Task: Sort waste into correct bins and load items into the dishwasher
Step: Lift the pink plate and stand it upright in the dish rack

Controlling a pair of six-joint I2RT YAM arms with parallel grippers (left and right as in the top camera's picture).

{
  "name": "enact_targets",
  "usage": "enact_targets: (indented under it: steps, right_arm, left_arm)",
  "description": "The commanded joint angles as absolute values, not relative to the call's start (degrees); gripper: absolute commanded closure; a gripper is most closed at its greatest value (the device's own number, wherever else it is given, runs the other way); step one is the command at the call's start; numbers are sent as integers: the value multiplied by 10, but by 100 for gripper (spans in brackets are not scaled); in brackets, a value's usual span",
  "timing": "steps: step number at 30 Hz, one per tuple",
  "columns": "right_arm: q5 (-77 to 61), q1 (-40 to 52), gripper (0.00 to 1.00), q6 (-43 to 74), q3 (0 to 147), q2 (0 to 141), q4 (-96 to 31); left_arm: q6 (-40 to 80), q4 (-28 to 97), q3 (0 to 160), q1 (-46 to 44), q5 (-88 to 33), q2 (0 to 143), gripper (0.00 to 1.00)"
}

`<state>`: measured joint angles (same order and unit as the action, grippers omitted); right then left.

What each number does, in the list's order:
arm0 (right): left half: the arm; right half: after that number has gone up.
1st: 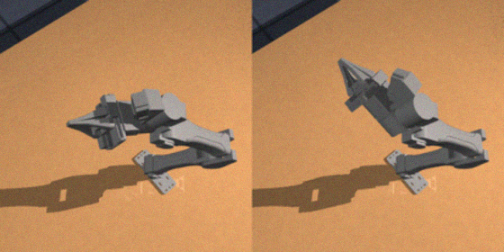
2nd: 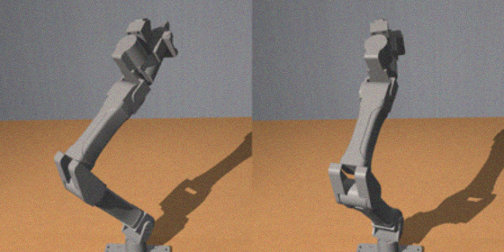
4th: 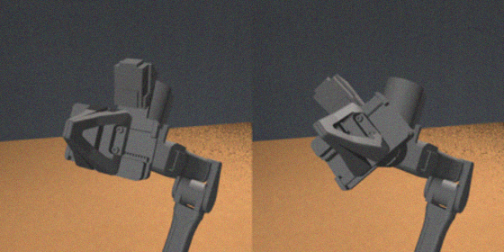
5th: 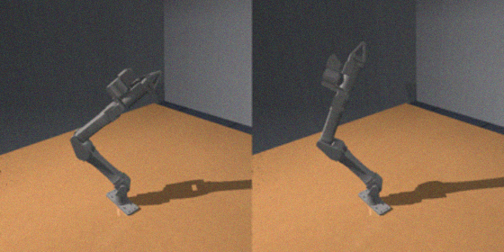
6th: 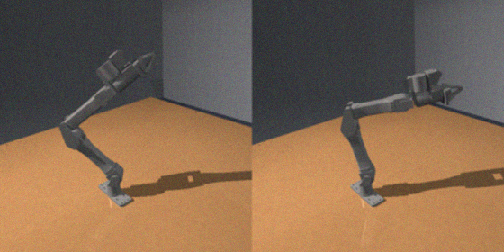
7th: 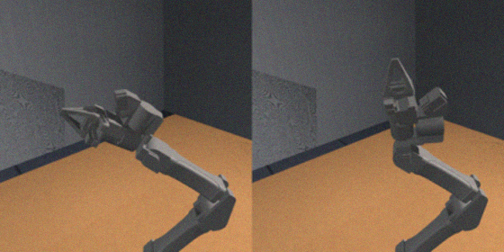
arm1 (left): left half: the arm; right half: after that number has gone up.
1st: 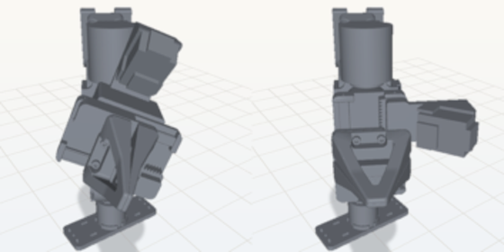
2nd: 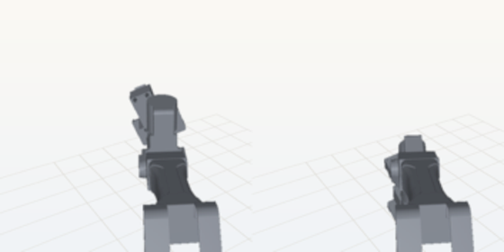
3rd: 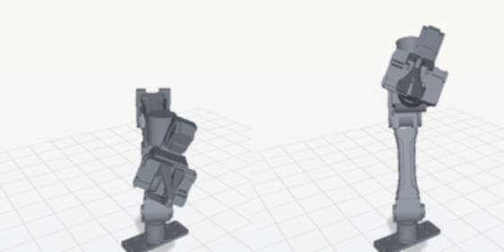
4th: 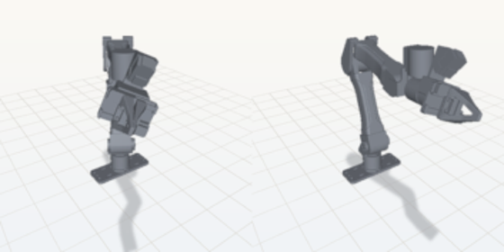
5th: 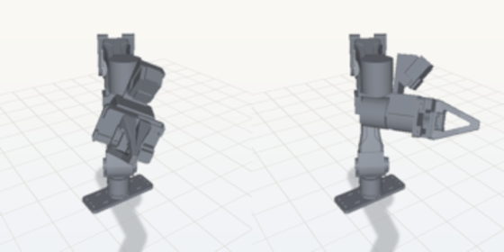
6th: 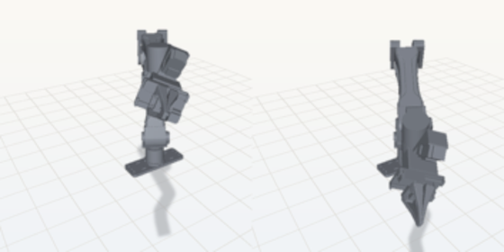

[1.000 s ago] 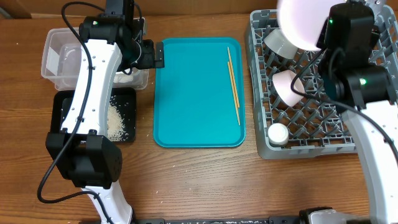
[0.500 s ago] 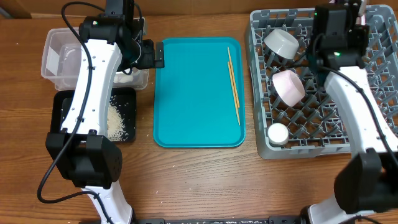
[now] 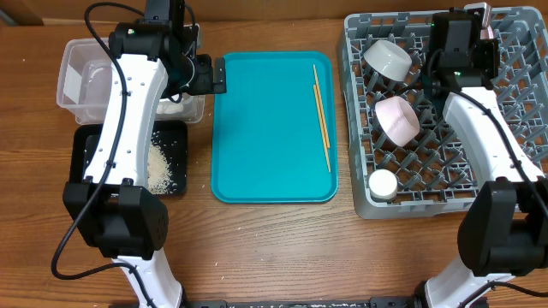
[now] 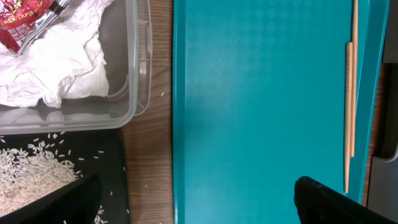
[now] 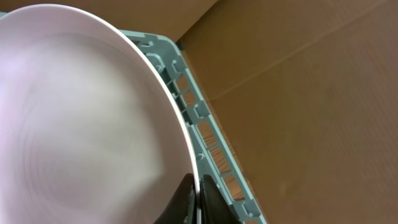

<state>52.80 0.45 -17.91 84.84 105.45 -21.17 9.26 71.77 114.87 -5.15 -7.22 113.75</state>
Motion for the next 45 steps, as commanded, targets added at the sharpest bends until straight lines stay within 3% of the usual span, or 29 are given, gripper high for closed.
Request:
enact_targets:
  steps: [1,3,4,5,8,11,17,22,31,40,45]
  right_arm:
    - [495,3,96,-180,847,1056,-219]
    - [475,6,90,-180,847,1056,-230]
    - [465,6,81,-175,847,1056,-233]
    - [464,6,66,-161,847,1056,-234]
    - [464,6,55,-104,847,1056,-236]
    - [462,6,26,-48,848,1050,-237]
    - [403,7,0,-23,852,980,-251]
    - [301,10,0,-8,852,878,-270]
    - [-67,19,0,21,852,738,-342]
    - [-340,19,0,60,852,720,-432]
    - [-462,37,0,60,849,765,-404]
  left_arm:
    - [94,717,1162,-53,-70,1119,0]
    - [94,717,1162,-53,-70,1119,0]
    - [94,717,1162,-53,-70,1119,0]
    - [94,717,1162,-53,-70,1119,0]
    - [94,717,1162,-53,-70,1119,0]
    - [94,717,1162,-53,-70,1119,0]
    - [94,717,1162,-53,-70,1119,0]
    - [94,717,1162,-53,-70,1119,0]
    - [94,717,1162,-53,-70,1119,0]
    - [94,717,1162,-53,-70,1119,0]
    - [94,717,1162,-53,-70,1119,0]
